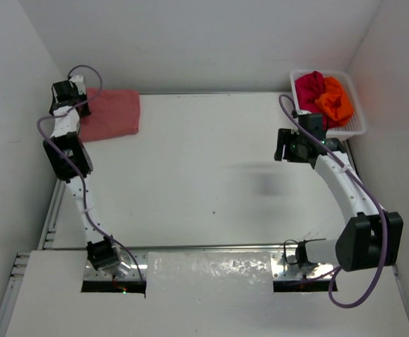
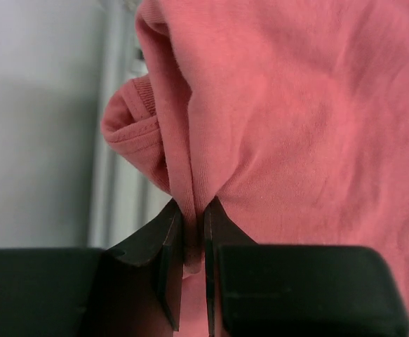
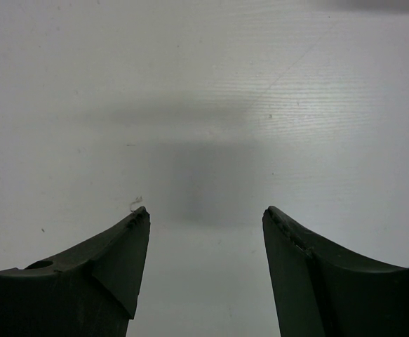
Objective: Fold and stack the t-shirts
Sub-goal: Put the neatly folded tshirt into the corner of the board with the left arm, then grab crumpled tshirt from bin with the right arm
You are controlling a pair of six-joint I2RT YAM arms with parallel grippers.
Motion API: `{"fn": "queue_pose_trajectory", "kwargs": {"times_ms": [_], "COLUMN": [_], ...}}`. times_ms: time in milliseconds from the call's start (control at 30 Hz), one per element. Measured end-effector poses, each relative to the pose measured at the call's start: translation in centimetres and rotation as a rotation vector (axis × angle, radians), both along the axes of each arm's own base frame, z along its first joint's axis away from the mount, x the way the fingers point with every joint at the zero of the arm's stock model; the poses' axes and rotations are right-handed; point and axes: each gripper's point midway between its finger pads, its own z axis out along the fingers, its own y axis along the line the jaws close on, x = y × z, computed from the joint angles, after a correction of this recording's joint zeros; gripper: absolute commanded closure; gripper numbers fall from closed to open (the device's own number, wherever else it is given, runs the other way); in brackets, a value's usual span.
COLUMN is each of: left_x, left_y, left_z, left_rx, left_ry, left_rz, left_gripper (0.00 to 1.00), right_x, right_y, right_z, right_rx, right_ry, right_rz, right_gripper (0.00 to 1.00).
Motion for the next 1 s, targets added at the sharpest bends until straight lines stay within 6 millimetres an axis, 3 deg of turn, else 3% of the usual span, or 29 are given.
{"fn": "queue_pose_trajectory", "kwargs": {"times_ms": [133,267,333,367,433,467,533,567,633,733,833,900,1000], "left_x": [1.3,2.6,2.7,2.8,3.0,3.1,3.3,3.3,3.0,2.1,1.2,0.8,-0.1], "left_y": [2.3,2.8,3.0,3.1,3.4,3.6,4.2,4.5,5.0,5.0,4.1,3.0,0.4], "left_z": [1.0,0.6,0.2,0.1,0.2,0.4,1.0,1.3,1.6,2.8,6.1,9.5,15.5], "left_rx": [0.061,0.087,0.092,0.098,0.114,0.126,0.147,0.159,0.171,0.168,0.150,0.129,0.107], "left_ry": [-0.073,-0.120,-0.123,-0.127,-0.133,-0.141,-0.160,-0.168,-0.166,-0.160,-0.188,-0.228,-0.291], "left_rz": [0.024,0.021,0.023,0.028,0.041,0.052,0.076,0.095,0.125,0.153,0.140,0.104,0.015], "left_gripper": [1.00,1.00,0.87,0.69,0.51,0.30,0.10,0.03,0.00,0.00,0.00,0.00,0.00], "right_x": [0.4,0.5,0.6,0.7,1.7,2.4,4.5,5.4,8.6,14.0,18.1,19.8,20.9], "right_y": [0.0,0.0,0.0,-0.1,-0.3,-0.5,-0.9,-1.2,-2.2,-5.3,-10.5,-14.0,-19.7], "right_z": [0.8,0.9,0.9,1.1,1.9,2.5,4.1,4.8,6.8,9.6,10.8,10.3,7.4], "right_rx": [0.000,-0.001,-0.004,-0.010,-0.027,-0.038,-0.060,-0.070,-0.088,-0.089,-0.068,-0.080,-0.149], "right_ry": [-0.007,0.001,0.013,0.022,0.024,0.020,-0.003,0.002,-0.032,-0.107,-0.166,-0.185,-0.158], "right_rz": [0.000,0.000,-0.002,-0.003,-0.007,-0.010,-0.025,-0.036,-0.078,-0.184,-0.328,-0.411,-0.536], "right_gripper": [0.36,0.35,0.33,0.32,0.29,0.28,0.26,0.26,0.23,0.25,0.27,0.27,0.26]}}
